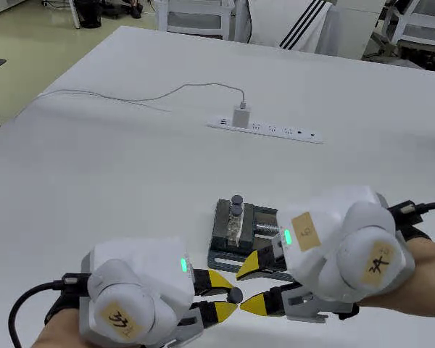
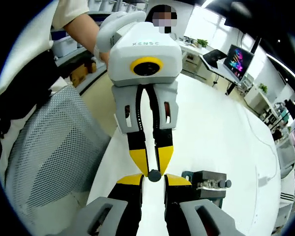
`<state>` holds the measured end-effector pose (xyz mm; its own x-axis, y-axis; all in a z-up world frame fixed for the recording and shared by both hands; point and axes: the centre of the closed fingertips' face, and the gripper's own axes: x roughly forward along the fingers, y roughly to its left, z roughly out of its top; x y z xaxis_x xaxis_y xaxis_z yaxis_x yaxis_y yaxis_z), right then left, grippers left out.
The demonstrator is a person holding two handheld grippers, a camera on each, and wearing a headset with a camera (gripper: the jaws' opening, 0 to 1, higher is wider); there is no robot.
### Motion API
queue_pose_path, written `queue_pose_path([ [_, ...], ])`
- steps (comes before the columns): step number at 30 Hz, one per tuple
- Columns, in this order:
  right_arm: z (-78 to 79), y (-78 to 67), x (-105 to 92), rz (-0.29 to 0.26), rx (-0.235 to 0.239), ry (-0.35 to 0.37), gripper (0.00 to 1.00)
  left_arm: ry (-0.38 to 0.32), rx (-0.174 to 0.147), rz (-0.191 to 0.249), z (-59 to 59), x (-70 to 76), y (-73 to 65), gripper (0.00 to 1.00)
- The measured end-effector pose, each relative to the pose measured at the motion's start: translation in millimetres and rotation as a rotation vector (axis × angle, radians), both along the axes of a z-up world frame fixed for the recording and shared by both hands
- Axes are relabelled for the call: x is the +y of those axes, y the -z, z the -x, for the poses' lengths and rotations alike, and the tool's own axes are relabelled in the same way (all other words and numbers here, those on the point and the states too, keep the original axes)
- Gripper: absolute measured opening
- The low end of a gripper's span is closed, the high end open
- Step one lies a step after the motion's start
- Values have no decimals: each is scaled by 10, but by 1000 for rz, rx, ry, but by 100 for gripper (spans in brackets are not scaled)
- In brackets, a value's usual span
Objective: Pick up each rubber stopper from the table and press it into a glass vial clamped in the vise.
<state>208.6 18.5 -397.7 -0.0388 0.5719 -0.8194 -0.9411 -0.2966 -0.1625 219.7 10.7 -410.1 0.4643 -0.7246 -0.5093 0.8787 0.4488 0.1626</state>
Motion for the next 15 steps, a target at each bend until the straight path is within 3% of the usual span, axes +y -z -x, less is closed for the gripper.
queue_pose_path([
  [4,3,68,-37,30,-18,-21,10,9,-7,5,7,-14,-20,5],
  [15,-2,78,-20,34,-29,-37,9,17,-4,13,19,-39,-24,5],
])
